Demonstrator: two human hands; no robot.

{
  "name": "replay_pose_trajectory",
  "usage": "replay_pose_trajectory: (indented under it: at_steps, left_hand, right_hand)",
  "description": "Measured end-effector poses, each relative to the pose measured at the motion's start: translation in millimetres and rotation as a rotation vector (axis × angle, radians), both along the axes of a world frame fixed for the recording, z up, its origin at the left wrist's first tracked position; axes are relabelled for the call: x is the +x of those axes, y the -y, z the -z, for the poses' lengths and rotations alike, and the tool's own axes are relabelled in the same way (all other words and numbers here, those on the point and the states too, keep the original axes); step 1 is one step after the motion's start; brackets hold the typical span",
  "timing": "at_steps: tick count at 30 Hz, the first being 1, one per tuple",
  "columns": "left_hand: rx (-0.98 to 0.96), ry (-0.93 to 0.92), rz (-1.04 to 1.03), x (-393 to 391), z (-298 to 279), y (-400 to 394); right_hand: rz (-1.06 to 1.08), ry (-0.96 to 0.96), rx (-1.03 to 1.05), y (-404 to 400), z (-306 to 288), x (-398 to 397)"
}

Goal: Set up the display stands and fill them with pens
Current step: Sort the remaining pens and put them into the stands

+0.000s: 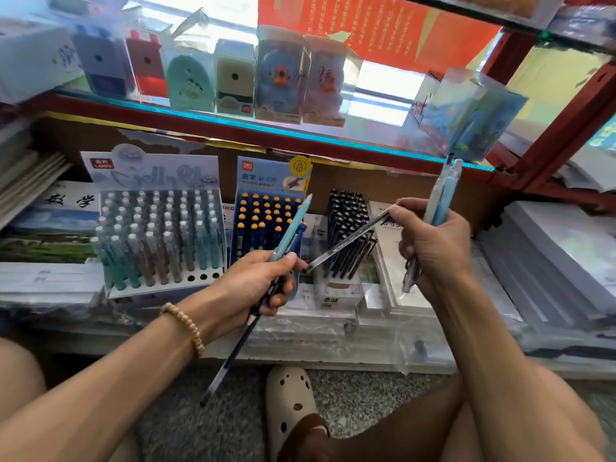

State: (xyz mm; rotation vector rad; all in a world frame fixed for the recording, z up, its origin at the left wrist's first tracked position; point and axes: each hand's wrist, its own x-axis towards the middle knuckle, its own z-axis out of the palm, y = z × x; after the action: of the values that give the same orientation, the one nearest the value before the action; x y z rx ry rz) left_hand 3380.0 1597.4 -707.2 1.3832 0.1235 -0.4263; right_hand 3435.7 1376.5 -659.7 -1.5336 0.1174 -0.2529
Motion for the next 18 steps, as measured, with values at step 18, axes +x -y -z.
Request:
replay_pose_trajectory:
  at_steps: [18]
  left_hand:
    - [-0.087, 0.043, -0.097, 0, -4, -2]
  right_hand:
    - [0.149, 0.155, -0.799, -12, 41, 2]
